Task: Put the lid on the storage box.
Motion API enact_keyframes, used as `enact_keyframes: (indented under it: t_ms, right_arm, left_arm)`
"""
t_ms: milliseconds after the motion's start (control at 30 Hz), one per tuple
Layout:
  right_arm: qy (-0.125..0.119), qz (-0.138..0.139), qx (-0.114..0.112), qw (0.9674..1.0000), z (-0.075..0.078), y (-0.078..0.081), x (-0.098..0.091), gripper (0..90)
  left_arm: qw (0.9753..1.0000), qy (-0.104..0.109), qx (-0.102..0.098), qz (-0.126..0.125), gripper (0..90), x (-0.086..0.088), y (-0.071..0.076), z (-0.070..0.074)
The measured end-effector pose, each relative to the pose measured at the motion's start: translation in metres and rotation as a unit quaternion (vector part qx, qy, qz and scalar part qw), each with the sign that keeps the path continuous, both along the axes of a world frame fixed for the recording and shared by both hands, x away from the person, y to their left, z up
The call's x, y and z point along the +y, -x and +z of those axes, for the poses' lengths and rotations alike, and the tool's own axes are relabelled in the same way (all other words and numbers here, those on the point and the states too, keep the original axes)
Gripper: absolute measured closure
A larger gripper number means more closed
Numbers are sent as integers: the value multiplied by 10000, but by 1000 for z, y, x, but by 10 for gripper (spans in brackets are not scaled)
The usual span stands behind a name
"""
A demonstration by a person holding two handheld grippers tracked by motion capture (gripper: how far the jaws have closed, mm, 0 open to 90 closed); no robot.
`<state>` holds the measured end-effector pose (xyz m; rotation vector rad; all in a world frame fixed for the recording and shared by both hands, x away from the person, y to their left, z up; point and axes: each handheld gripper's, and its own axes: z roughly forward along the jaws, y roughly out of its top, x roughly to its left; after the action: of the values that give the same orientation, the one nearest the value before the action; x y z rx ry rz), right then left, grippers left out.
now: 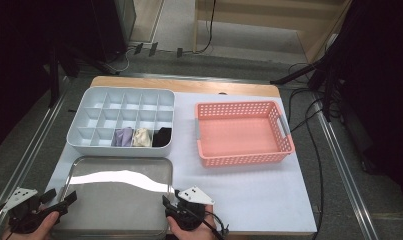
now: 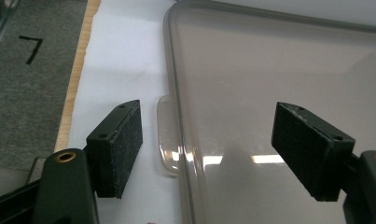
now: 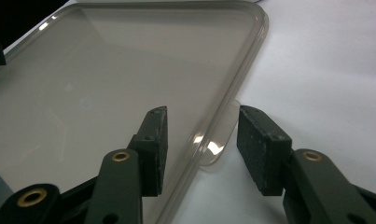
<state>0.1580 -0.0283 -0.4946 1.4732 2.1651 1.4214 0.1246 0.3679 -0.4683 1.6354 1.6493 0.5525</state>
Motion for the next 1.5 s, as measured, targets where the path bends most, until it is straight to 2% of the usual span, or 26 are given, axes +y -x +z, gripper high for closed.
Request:
enact_keyframes:
  t_ms: [133, 367, 467, 500, 667, 767, 833, 900, 967, 1067, 1267, 1333, 1400, 1467, 1500]
  right_arm:
    - [65, -74, 3, 10000, 1, 3, 3, 518]
    - [-9, -115, 94, 9999, 2, 3, 5, 508]
    - [-62, -128, 87, 9999, 1, 2, 5, 502]
    - [-47, -158, 98, 9998, 1, 2, 6, 500]
    - [-146, -281, 214, 9993, 2, 1, 7, 496]
    - [-182, -359, 266, 9988, 2, 1, 7, 519]
    - [-287, -410, 385, 9980, 3, -1, 5, 535]
    - [-509, -481, 564, 9959, 3, -3, 2, 540]
    - [-633, -531, 682, 9942, 3, -4, 1, 545]
    - [-718, -517, 690, 9937, 2, -6, -1, 554]
    - [-904, -558, 810, 9910, 1, -7, -6, 577]
    - [-922, -570, 787, 9910, 0, -7, -8, 587]
    - [-923, -519, 789, 9912, 0, -8, -12, 601]
    - [-1001, -511, 897, 9896, 0, -9, -17, 607]
    - [-1088, -503, 993, 9878, -1, -10, -20, 608]
  left_arm:
    - [9997, 238, 29, -50, 256, 1, 0, 1]
    - [9995, 300, 68, -91, 249, 0, -2, 1]
    - [9978, 658, 102, -68, 252, 6, -2, 2]
    - [9976, 677, 113, -53, 253, 6, -2, 2]
    - [9985, 514, 160, -8, 259, 3, -3, 3]
    - [9979, 619, 199, 23, 314, 8, -3, 4]
    - [9970, 741, 197, 61, 355, 11, -2, 3]
    - [9973, 699, 179, 113, 407, 12, -2, 3]
    - [9977, 635, 189, 127, 433, 12, -1, 3]
    - [9979, 601, 215, 141, 463, 12, -1, 4]
    - [9975, 656, 222, 105, 477, 11, 1, 4]
    - [9976, 662, 215, 66, 476, 10, 1, 4]
    - [9968, 769, 232, 7, 471, 10, 1, 3]
    - [9957, 882, 268, -56, 415, 9, -1, 4]
    - [9962, 821, 294, -76, 381, 7, -1, 5]
